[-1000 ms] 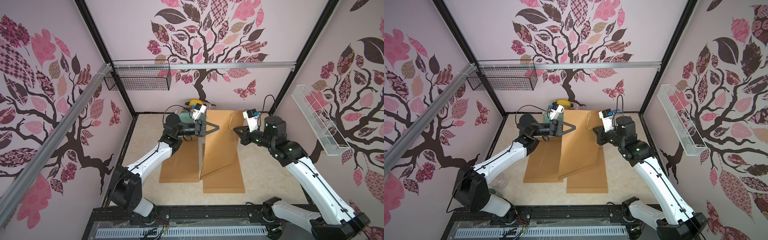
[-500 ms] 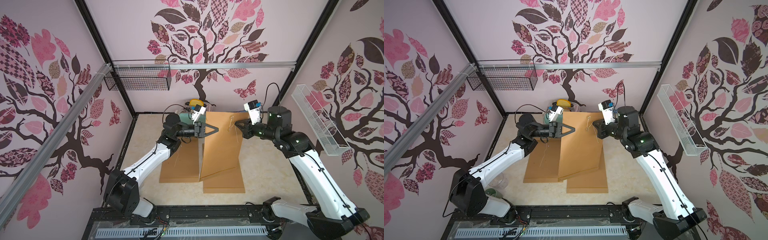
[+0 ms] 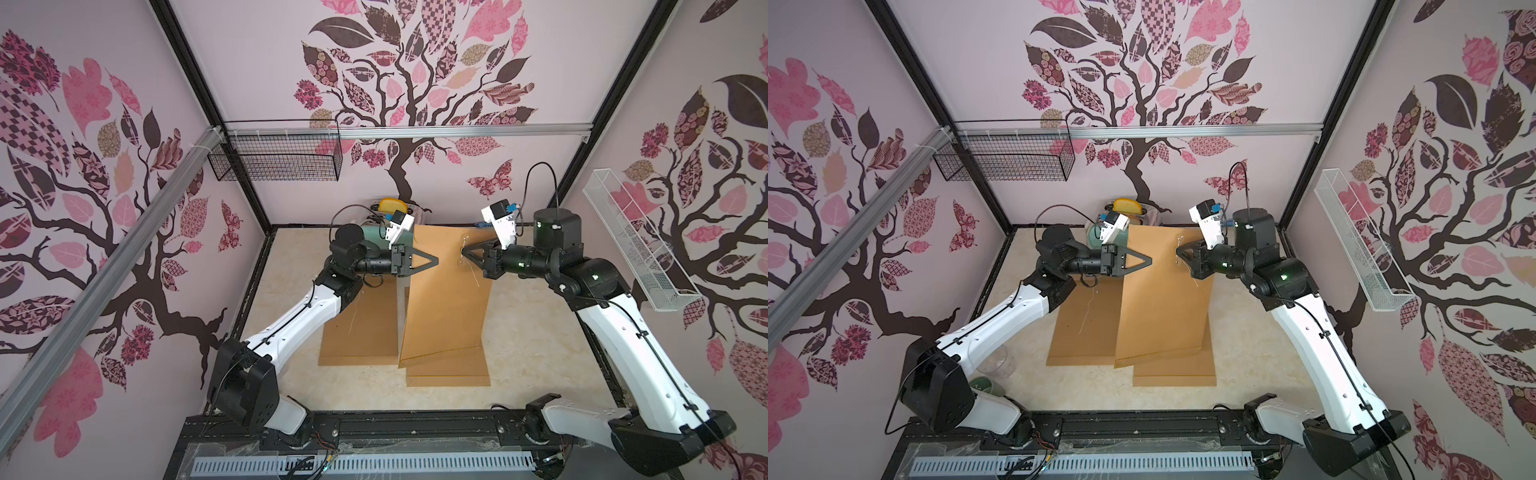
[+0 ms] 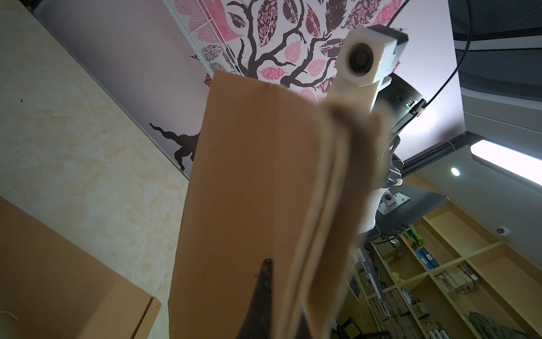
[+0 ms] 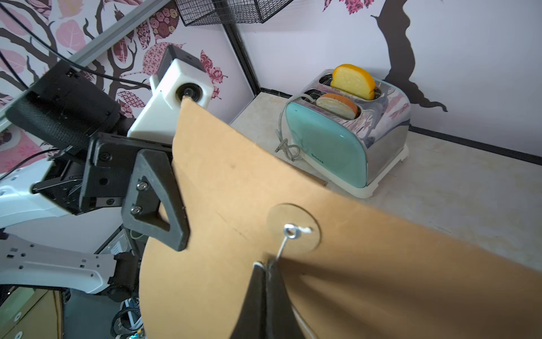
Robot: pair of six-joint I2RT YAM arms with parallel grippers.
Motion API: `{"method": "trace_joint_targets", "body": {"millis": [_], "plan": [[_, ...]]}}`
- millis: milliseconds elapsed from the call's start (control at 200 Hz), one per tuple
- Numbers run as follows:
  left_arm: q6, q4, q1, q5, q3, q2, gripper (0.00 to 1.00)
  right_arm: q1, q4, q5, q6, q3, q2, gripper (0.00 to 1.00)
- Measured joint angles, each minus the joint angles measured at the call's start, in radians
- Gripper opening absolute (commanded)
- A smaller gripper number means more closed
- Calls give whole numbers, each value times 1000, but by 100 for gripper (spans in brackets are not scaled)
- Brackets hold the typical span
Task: Close the mouth of the file bag
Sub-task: Close the file bag.
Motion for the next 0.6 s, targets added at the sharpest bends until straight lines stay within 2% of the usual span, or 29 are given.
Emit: {"method": "trace_joint_targets", "body": {"millis": [375, 600], "plan": [[7, -19, -2, -13, 13, 12, 0, 25, 8, -73, 56, -13, 13, 0], [1, -19, -3, -23, 22, 13, 0, 26, 29, -106, 87, -113, 10, 0]]}}
